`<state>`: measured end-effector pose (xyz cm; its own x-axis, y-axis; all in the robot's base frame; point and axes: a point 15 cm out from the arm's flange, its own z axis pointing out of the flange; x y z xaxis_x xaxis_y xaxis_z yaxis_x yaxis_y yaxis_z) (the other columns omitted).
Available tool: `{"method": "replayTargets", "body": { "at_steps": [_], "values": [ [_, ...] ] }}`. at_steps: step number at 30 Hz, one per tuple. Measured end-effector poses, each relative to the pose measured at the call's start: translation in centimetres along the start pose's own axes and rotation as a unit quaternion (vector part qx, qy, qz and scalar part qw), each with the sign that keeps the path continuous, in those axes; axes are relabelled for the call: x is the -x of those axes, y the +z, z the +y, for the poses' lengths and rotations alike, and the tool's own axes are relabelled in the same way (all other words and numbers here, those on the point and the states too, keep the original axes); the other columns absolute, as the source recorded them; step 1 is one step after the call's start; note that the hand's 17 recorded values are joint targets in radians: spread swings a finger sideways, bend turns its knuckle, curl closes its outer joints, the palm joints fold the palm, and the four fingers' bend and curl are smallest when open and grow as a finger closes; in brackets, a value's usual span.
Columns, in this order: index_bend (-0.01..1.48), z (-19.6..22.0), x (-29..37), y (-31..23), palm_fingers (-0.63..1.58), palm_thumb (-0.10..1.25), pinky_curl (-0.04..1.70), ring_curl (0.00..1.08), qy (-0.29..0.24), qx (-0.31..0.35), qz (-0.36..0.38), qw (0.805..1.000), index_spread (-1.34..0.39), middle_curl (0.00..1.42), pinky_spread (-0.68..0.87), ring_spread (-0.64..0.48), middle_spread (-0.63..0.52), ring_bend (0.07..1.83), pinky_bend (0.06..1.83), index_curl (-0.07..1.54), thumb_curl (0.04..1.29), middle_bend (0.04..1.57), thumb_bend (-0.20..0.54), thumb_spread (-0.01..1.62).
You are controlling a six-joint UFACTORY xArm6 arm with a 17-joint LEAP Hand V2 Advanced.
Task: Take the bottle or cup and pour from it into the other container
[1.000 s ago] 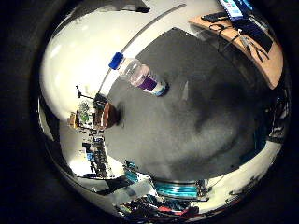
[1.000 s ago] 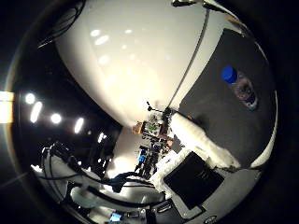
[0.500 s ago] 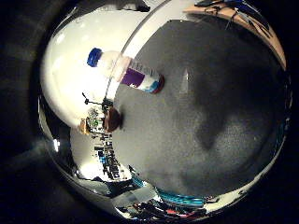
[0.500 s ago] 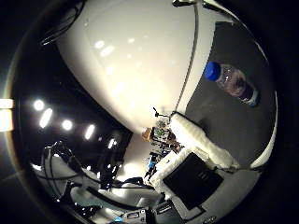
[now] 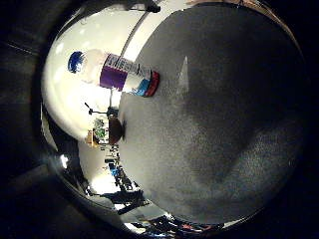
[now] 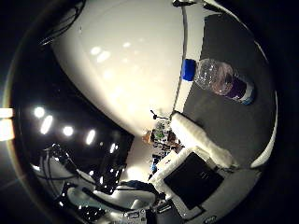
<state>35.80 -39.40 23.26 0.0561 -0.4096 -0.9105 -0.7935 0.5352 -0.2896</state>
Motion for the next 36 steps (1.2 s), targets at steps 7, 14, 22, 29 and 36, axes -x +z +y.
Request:
{"method": "replayTargets", "body": {
  "at_steps": [7,14,22,29,36],
  "values": [
    [0.17,-0.7,-0.1,1.7,0.27,0.73,-0.01,0.21,-0.004,0.011,0.003,1.000,-0.26,0.37,0.48,0.12,0.00,0.51,0.82,0.31,0.43,0.29,-0.023,1.05],
    [0.17,-1.2,-0.6,3.4,0.27,0.73,0.00,0.20,-0.004,0.019,0.009,1.000,-0.26,0.38,0.48,0.12,0.00,0.52,0.82,0.31,0.43,0.30,-0.023,1.05],
    [0.17,-1.4,-0.9,5.4,0.26,0.72,-0.01,0.20,0.008,0.034,0.005,0.999,-0.26,0.38,0.48,0.12,0.00,0.52,0.84,0.31,0.43,0.30,-0.023,1.05],
    [0.17,-1.8,-0.9,6.8,0.27,0.72,-0.01,0.20,0.009,0.042,0.008,0.999,-0.25,0.37,0.46,0.12,0.00,0.53,0.83,0.31,0.43,0.30,-0.024,1.04],
    [0.18,-2.0,-0.5,8.4,0.45,0.75,-0.01,0.20,0.013,0.056,0.006,0.998,-0.23,0.38,0.40,0.06,-0.03,0.62,0.85,0.33,0.43,0.33,-0.019,1.03]
  ]
}}
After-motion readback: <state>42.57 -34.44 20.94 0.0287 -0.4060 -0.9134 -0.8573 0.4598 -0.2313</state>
